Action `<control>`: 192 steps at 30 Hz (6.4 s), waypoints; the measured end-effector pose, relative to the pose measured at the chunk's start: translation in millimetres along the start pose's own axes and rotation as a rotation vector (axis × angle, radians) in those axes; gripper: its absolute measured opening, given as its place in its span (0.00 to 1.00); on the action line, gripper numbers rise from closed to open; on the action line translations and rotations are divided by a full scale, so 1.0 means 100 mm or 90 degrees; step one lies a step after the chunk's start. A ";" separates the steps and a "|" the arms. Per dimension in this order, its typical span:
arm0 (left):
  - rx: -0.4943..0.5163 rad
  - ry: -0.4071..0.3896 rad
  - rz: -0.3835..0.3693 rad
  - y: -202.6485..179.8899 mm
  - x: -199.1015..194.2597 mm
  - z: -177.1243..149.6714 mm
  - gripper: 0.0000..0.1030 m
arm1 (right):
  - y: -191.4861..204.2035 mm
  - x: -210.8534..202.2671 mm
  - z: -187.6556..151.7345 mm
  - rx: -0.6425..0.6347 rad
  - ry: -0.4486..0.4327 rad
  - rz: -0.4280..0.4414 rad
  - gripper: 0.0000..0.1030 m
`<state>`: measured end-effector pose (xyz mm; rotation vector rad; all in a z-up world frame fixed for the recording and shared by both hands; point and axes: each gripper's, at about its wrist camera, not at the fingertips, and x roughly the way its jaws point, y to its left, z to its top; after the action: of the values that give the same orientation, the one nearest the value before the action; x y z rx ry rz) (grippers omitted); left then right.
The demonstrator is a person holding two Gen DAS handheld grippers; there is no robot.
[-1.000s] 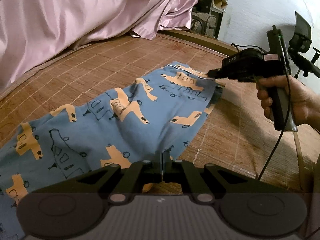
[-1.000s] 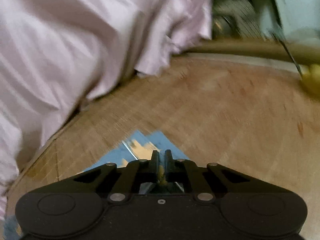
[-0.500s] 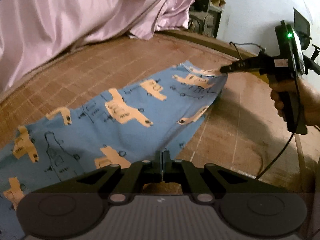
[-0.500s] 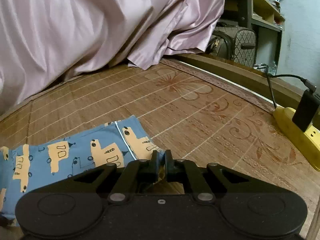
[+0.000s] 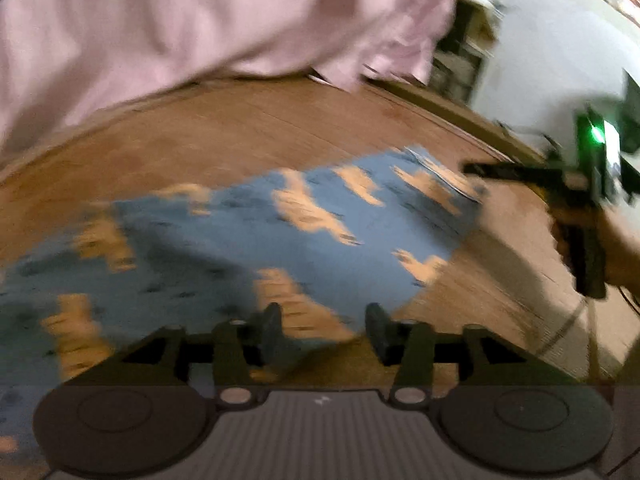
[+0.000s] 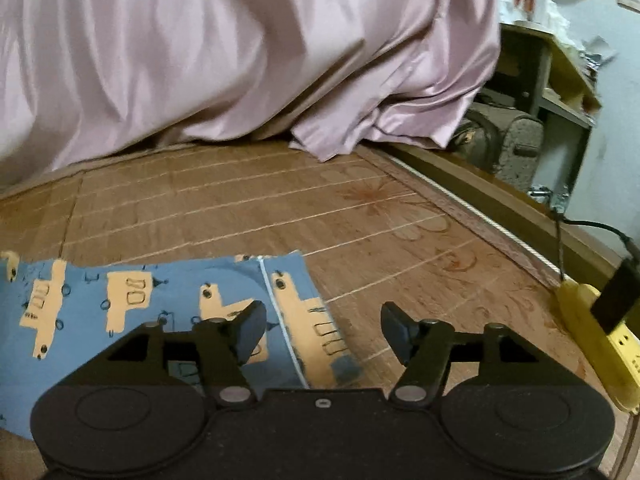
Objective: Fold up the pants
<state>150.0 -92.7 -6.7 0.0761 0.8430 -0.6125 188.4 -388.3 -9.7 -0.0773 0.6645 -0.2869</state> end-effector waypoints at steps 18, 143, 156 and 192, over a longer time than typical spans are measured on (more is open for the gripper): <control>-0.090 0.024 0.192 0.83 -0.10 0.02 0.49 | 0.37 0.15 0.03 -0.044 0.049 0.134 0.56; 0.212 0.256 -0.369 -1.02 3.07 2.44 0.50 | -0.29 0.51 -0.04 -0.068 -0.035 0.155 0.97; 0.342 0.170 -0.294 -1.22 2.90 2.21 0.12 | -0.36 0.63 -0.08 -0.068 -0.009 0.149 0.95; 0.282 0.128 -0.327 -0.94 2.77 2.16 0.22 | -0.25 0.55 -0.02 -0.077 0.011 0.128 0.13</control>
<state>385.4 -366.8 -44.3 0.3346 0.9132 -1.2880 222.4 -427.5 -39.6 -0.1229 0.7007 -0.0537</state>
